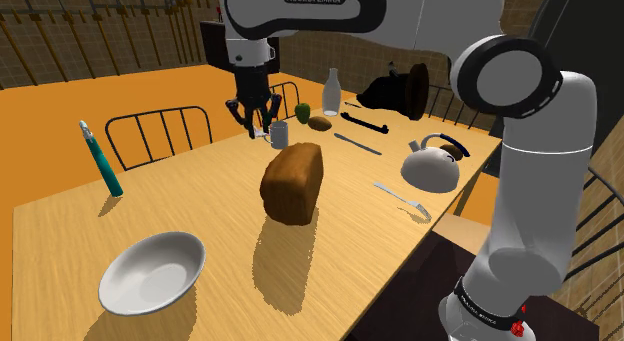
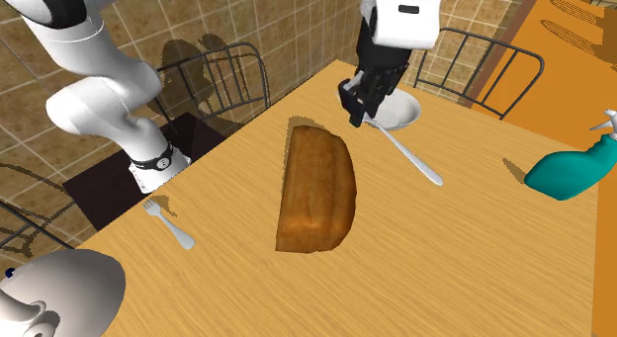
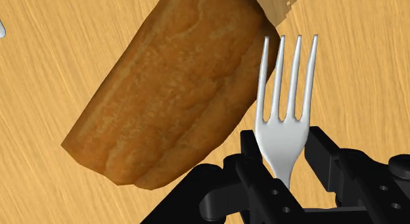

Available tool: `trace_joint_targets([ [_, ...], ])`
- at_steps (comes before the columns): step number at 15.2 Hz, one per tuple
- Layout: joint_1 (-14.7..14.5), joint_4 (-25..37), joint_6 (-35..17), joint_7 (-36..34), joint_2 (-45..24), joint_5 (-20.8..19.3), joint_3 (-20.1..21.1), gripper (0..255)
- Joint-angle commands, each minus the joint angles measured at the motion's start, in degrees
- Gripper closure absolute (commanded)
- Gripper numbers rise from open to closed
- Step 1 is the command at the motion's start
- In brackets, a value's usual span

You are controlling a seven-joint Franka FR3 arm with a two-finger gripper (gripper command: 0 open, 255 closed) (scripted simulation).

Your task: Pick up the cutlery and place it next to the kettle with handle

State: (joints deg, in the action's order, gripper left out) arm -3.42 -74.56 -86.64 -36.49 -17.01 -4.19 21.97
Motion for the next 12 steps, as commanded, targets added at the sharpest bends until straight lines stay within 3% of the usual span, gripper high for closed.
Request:
trace_joint_targets([
  [1, 2.5, -5.4, -1.5, 2.7, 4.1, 1.4, -0.6, 255],
  [12, 11.8, -23.2, -5.2, 18.3, 18.9, 5.5, -7.2, 255],
])
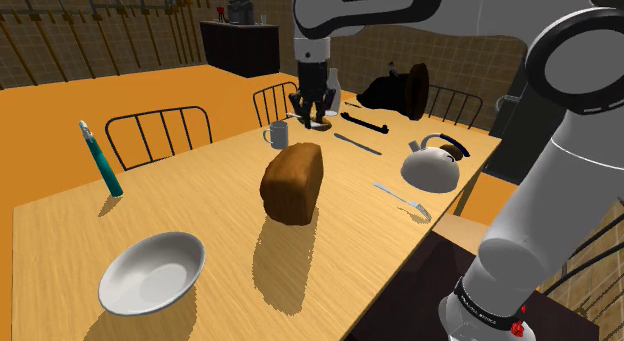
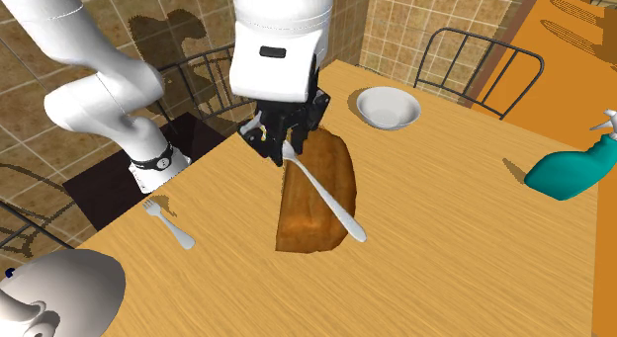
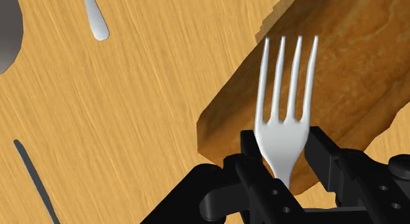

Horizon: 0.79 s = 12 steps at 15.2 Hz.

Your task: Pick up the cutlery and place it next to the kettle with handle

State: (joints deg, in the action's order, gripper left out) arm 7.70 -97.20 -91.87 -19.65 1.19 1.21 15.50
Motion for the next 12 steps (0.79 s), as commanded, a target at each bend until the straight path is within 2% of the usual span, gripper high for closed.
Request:
trace_joint_targets([
  [1, 1.4, -1.7, -0.1, 2.9, 1.6, 0.2, -1.4, 255],
  [12, 8.2, -8.8, -0.8, 18.4, 7.9, -0.8, -10.1, 255],
])
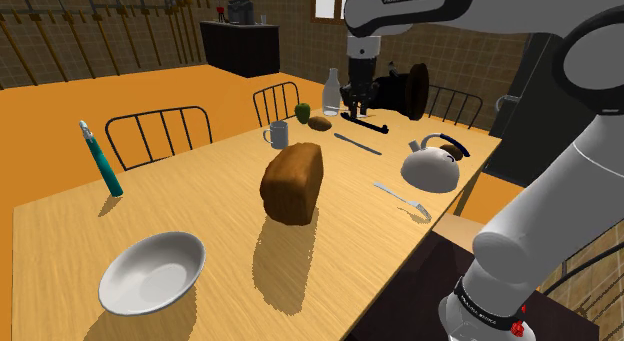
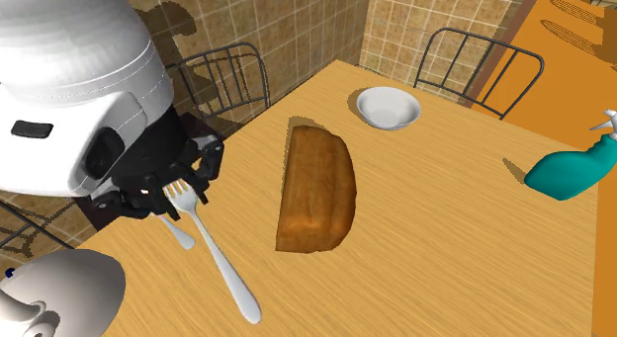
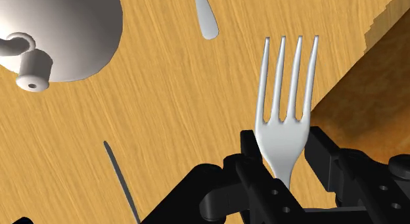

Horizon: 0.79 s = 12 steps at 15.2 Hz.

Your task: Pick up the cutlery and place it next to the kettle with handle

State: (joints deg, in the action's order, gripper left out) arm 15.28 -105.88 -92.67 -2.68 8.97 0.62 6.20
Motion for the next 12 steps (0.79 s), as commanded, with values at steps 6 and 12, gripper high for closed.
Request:
trace_joint_targets([
  [6, 4.2, -0.6, -0.1, 9.6, 0.6, -1.6, -5.6, 255],
  [12, 7.8, 1.2, -0.2, 17.8, -1.1, -2.8, -10.4, 255],
])
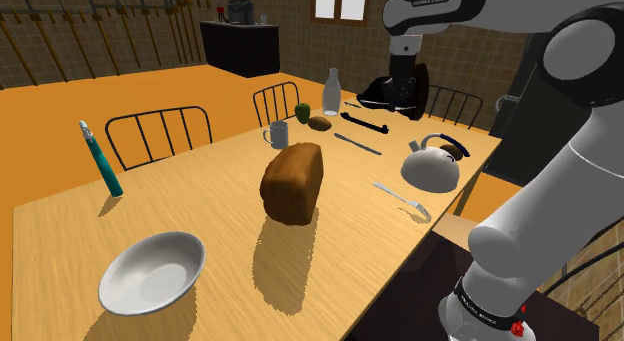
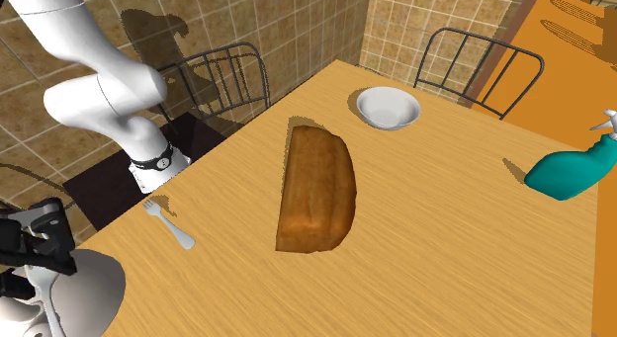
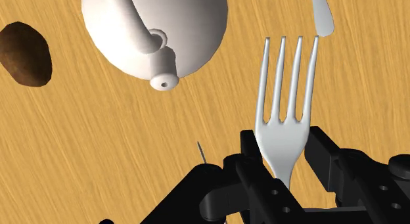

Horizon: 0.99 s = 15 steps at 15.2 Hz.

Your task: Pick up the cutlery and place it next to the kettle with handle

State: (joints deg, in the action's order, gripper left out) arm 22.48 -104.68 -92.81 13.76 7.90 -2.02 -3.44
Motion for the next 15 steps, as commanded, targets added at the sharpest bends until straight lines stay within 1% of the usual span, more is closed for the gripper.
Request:
trace_joint_targets([
  [1, 1.2, 0.5, -0.1, 2.8, -0.5, -0.4, -1.5, 255],
  [8, 5.5, 6.3, 0.2, 12.4, -5.6, -0.8, -6.8, 255],
  [15, 10.4, 15.8, 1.6, 22.1, -13.6, 0.6, -11.5, 255],
])
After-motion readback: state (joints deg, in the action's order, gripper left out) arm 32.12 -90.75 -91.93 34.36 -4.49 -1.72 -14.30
